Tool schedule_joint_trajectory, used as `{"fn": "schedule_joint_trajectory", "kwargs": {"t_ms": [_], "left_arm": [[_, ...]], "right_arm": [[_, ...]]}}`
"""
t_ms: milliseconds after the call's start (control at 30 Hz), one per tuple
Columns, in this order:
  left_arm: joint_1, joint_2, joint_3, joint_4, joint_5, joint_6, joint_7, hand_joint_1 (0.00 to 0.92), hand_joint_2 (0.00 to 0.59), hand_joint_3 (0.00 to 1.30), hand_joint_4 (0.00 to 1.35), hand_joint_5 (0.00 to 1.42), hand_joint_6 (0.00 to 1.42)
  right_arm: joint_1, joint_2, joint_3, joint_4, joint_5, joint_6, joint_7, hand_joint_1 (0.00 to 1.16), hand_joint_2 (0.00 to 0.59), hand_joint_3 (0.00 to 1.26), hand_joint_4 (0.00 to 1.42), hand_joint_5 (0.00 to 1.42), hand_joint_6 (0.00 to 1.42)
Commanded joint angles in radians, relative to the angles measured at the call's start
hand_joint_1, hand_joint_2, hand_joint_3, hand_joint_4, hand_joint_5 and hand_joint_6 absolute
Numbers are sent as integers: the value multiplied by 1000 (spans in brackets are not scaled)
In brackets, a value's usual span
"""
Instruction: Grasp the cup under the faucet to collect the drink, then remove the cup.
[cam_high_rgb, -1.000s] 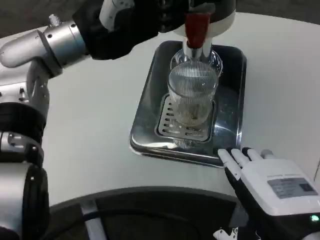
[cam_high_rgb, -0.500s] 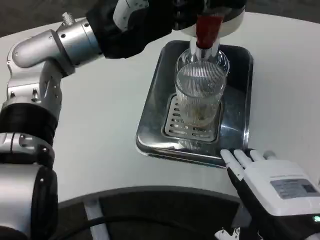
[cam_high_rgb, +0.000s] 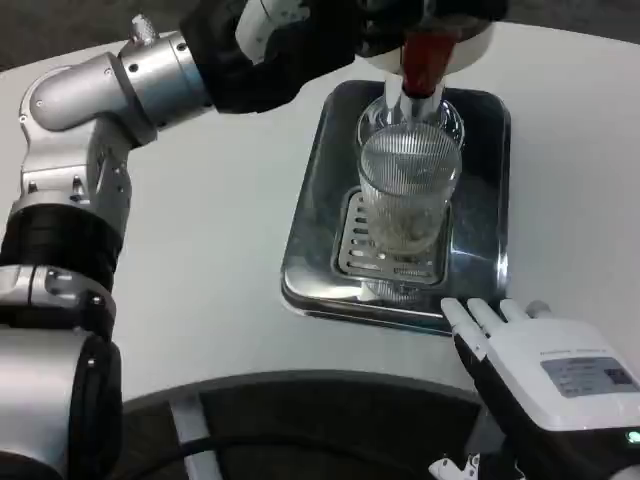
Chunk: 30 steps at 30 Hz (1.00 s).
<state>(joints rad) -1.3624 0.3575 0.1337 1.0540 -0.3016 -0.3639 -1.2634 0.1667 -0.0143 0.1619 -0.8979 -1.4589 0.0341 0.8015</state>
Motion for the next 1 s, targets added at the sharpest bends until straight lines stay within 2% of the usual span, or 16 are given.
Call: {"fn": "schedule_joint_trajectory", "kwargs": {"t_ms": [33, 200, 500, 667, 1000], "left_arm": [[8, -38, -34, -37, 19, -54, -64, 0, 67, 69, 5, 139, 38], [11, -40, -49, -39, 24, -84, -75, 0, 67, 72, 5, 140, 38], [19, -21, -58, -28, 48, -118, -55, 0, 68, 73, 5, 142, 38], [29, -6, -83, -20, 99, -229, -62, 0, 69, 73, 5, 142, 32], [45, 3, -113, 15, 126, -308, -65, 0, 70, 74, 0, 137, 15]], "right_arm": [[22, 4, -1, -12, 8, 5, -3, 607, 298, 0, 0, 0, 0], [27, 6, -2, -15, 8, 5, -4, 607, 298, 0, 0, 0, 0], [26, 4, 0, -14, 17, 4, -3, 607, 298, 0, 0, 0, 0], [15, 4, -2, -6, 18, 6, -3, 607, 298, 0, 0, 0, 0], [15, 7, 0, 1, 14, 13, -5, 607, 298, 0, 0, 0, 0]]}}
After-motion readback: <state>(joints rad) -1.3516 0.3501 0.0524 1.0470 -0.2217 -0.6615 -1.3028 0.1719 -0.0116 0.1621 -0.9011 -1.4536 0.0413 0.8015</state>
